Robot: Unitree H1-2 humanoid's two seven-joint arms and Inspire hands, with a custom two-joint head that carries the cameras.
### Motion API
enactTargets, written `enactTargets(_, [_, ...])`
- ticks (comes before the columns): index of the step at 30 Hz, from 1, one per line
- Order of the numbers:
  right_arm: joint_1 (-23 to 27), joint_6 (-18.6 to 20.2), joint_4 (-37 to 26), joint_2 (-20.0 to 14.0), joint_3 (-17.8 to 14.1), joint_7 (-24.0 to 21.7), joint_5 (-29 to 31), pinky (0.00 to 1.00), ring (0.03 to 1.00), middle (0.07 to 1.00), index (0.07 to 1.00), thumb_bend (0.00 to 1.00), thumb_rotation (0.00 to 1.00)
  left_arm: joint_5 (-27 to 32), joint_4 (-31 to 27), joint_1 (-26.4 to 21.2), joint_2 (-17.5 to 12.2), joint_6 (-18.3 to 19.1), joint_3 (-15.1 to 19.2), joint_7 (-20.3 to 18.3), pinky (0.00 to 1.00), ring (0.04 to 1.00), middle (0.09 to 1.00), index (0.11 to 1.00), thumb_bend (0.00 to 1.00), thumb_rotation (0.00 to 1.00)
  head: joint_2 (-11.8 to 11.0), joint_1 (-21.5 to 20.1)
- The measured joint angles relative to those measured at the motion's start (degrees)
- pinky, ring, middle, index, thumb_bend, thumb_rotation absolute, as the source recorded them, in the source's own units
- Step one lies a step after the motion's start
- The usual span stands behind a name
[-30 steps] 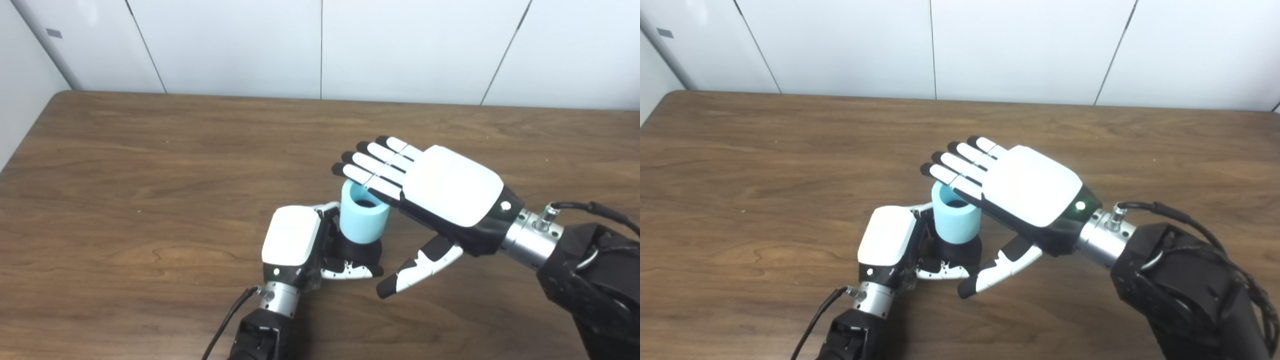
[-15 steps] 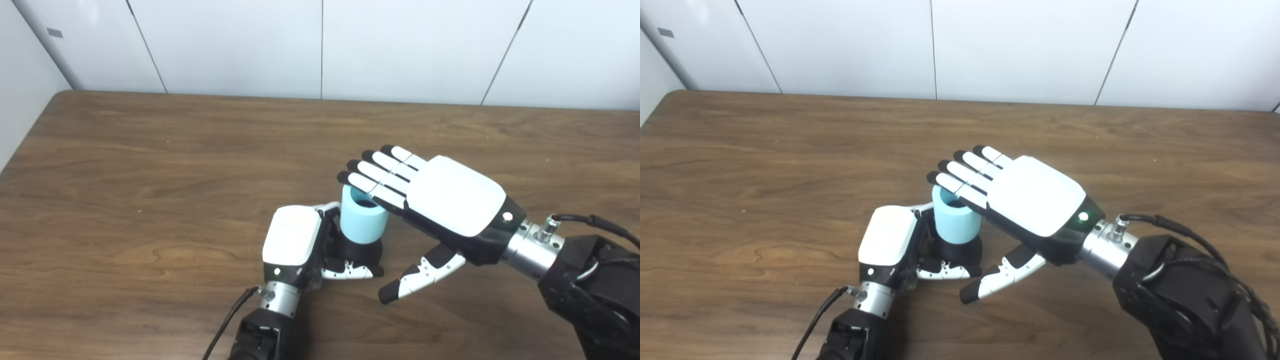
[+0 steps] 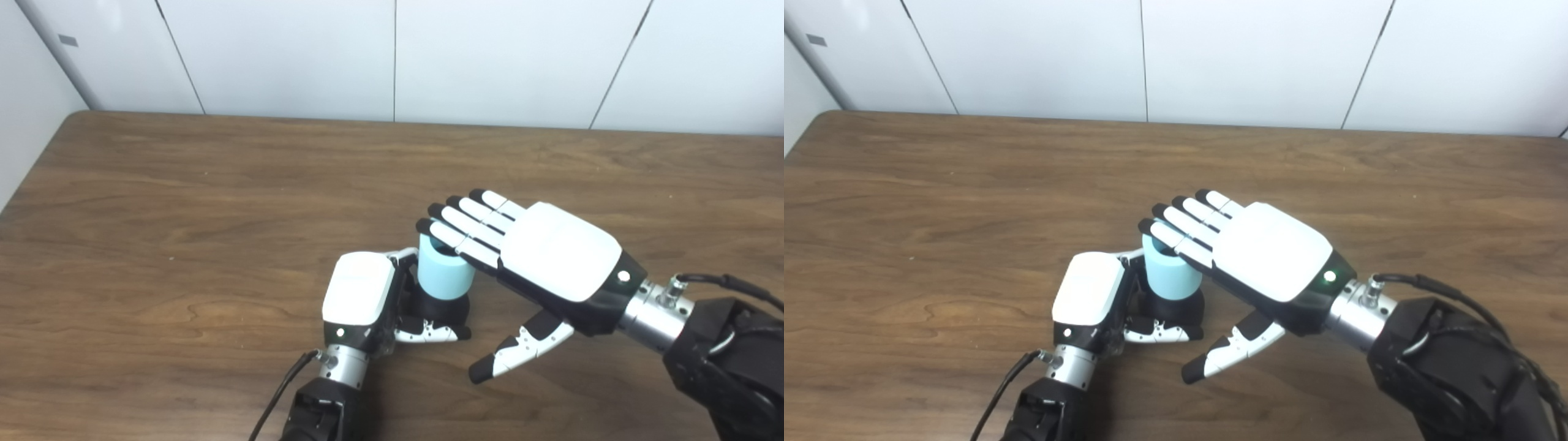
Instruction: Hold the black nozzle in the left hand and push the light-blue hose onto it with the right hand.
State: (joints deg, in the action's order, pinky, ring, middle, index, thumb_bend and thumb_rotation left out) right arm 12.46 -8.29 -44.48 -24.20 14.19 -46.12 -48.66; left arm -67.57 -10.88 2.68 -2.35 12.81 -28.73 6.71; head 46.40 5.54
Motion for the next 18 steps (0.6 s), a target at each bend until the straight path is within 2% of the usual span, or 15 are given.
enactTargets(18, [-3.28, -1.05, 3.93, 0.59, 2.01, 9.13, -0.96, 0.99, 1.0, 1.0, 1.0, 0.69, 0.94, -0.54, -0.31, 0.17, 0.0, 0.62, 0.02, -0.47, 0.35, 0.418, 0.405, 0.503, 0.52, 0.0, 0.53, -0.18])
